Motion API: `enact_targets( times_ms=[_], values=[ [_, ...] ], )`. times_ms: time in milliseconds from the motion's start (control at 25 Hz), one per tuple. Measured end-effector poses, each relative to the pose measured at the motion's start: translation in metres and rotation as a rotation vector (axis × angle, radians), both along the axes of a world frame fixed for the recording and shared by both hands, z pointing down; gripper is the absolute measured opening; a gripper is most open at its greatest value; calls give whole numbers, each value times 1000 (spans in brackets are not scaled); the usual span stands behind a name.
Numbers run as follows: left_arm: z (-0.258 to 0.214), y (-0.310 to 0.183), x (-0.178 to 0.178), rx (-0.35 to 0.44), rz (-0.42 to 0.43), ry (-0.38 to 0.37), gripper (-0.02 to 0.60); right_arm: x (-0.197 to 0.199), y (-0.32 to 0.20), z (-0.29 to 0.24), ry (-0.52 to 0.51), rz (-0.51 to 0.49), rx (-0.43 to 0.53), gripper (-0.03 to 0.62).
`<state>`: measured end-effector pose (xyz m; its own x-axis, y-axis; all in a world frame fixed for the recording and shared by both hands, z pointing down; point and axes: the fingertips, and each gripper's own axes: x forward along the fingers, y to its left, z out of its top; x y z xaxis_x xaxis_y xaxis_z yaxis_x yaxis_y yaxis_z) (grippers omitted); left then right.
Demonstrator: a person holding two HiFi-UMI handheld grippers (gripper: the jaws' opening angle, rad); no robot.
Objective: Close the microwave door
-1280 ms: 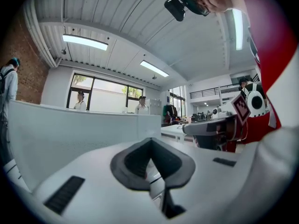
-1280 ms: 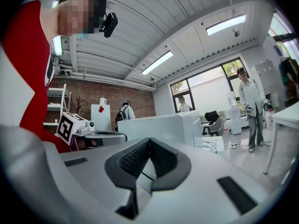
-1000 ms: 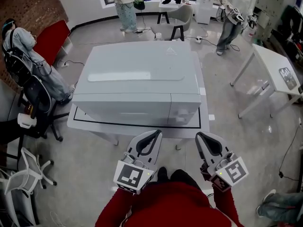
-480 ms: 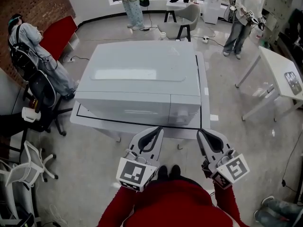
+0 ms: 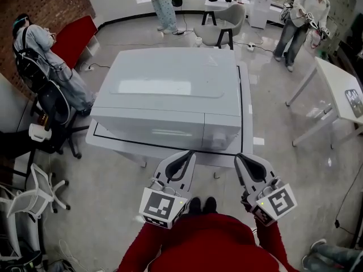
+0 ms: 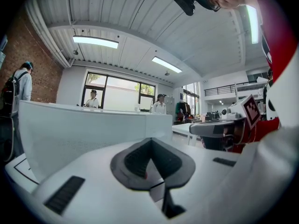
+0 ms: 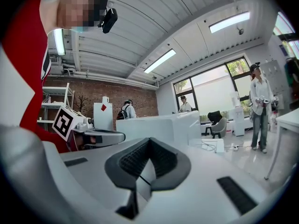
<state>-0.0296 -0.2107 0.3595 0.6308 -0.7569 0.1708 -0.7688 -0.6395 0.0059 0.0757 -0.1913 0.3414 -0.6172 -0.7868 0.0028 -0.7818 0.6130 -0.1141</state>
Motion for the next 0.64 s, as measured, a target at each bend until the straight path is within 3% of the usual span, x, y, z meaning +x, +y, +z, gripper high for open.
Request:
enact_targets(
  times_ms=[200, 360, 640],
  values=[
    [1, -1, 0, -14, -16, 2, 9, 4, 1, 11, 18, 7, -67, 13],
    [2, -1, 4, -13, -19, -1, 9, 4, -3, 1, 3, -2, -9, 12],
    [2, 1, 6, -11, -26, -8, 9, 6, 3, 9, 23, -7, -61, 12]
  ],
)
